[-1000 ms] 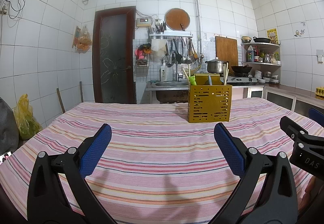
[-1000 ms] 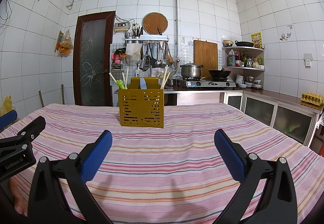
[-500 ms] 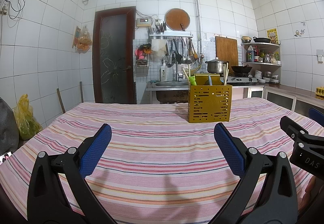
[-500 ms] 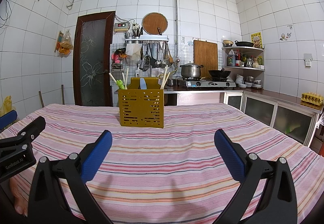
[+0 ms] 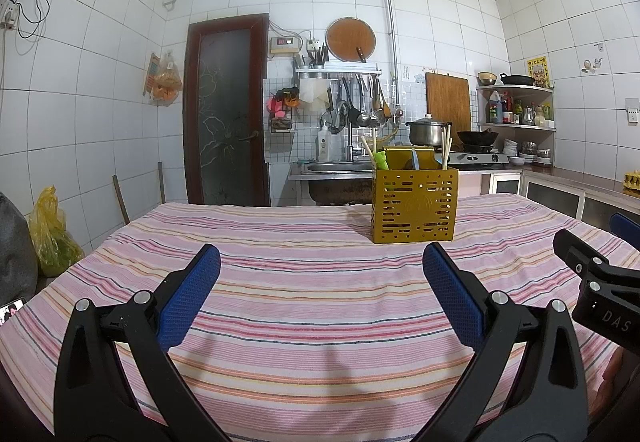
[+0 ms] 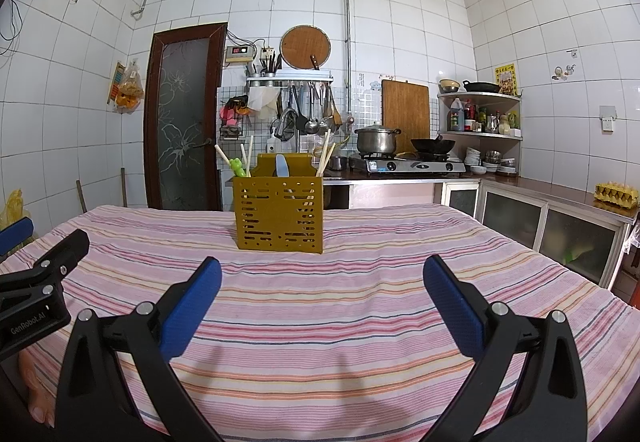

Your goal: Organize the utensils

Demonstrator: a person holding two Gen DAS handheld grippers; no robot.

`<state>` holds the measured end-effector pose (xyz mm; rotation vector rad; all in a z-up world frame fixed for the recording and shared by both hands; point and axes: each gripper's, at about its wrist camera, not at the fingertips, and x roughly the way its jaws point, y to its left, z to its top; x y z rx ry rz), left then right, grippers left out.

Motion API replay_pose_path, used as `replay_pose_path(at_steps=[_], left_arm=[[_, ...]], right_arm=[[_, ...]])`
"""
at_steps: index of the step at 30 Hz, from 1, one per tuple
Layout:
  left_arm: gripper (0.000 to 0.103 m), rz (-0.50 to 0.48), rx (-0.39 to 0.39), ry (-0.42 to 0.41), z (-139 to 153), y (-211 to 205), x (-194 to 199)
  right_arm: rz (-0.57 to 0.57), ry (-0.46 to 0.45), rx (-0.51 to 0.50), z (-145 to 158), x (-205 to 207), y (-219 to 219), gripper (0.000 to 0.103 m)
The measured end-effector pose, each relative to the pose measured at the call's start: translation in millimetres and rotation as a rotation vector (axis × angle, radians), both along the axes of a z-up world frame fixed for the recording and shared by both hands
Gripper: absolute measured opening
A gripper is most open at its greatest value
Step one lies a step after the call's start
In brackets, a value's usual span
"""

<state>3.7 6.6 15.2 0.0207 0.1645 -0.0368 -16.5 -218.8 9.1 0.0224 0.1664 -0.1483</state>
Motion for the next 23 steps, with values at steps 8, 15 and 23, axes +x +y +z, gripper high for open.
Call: replay_pose_path(at_steps=[8,15,23], left_arm=[[0.098,0.002,0.004,-0.009,0.8,1.3,-0.6],[0.098,0.001,0.004,-0.008,0.5,1.2,-0.7],[0.098,0.001,0.005,-0.009,0.3,1.7,-0.4]], right_arm=[[0.000,0.000,0.000,0.5,-0.1,-1.3,0.099],[0.001,0.000,-0.001,-0.2,-0.2,-0.6,0.098],[0.001,-0.001,-0.001,-0.3,-0.2,-1.6,0.099]])
